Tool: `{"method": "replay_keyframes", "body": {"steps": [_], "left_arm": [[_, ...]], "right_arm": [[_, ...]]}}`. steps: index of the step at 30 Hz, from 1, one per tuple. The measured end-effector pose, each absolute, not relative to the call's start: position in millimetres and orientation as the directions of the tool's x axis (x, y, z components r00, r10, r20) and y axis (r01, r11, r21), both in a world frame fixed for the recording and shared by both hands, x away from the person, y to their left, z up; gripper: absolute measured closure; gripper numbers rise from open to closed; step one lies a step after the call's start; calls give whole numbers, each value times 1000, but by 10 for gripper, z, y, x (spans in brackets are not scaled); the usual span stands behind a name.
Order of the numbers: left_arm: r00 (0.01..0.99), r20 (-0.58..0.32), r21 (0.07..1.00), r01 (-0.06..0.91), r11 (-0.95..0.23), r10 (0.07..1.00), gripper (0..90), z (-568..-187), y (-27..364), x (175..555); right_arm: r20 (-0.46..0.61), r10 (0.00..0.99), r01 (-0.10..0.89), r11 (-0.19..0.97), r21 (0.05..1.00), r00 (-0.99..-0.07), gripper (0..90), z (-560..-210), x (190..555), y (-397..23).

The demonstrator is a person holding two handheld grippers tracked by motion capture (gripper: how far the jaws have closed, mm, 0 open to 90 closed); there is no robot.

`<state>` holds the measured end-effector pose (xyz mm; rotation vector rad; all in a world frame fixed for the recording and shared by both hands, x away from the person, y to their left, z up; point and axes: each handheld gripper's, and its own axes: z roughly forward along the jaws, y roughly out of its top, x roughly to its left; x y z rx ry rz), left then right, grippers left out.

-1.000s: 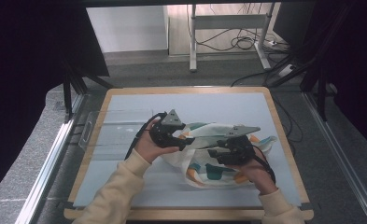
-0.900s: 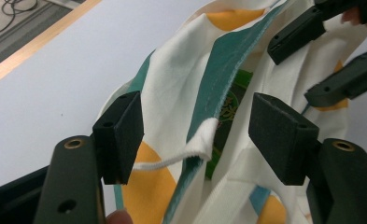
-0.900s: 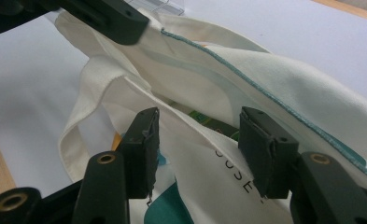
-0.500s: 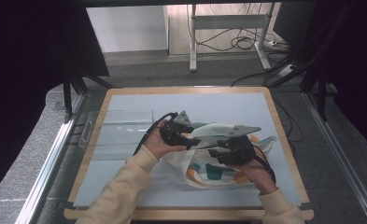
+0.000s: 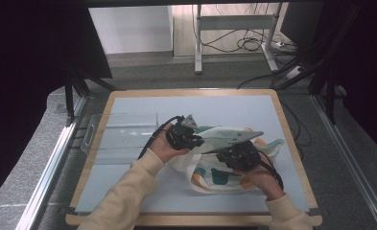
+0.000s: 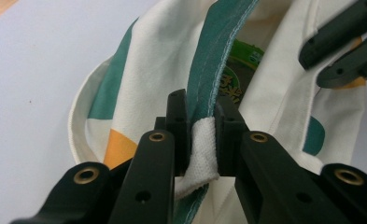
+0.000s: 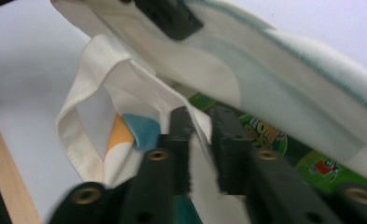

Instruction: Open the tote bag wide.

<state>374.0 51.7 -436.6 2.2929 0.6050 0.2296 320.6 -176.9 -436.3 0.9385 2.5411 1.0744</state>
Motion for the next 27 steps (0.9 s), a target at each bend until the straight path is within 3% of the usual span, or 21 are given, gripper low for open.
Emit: {"method": "replay_keyframes", "body": {"steps": [4, 27], "left_arm": [[866, -10, 707, 360, -609, 501, 806, -4338, 516, 3758], [845, -3, 693, 387, -608, 534, 816, -4240, 518, 3966]], "right_arm": [[53, 629, 483, 538, 691, -776, 869, -4389, 3216, -1781], [76, 596, 472, 546, 692, -800, 878, -4443, 3119, -1857]]}}
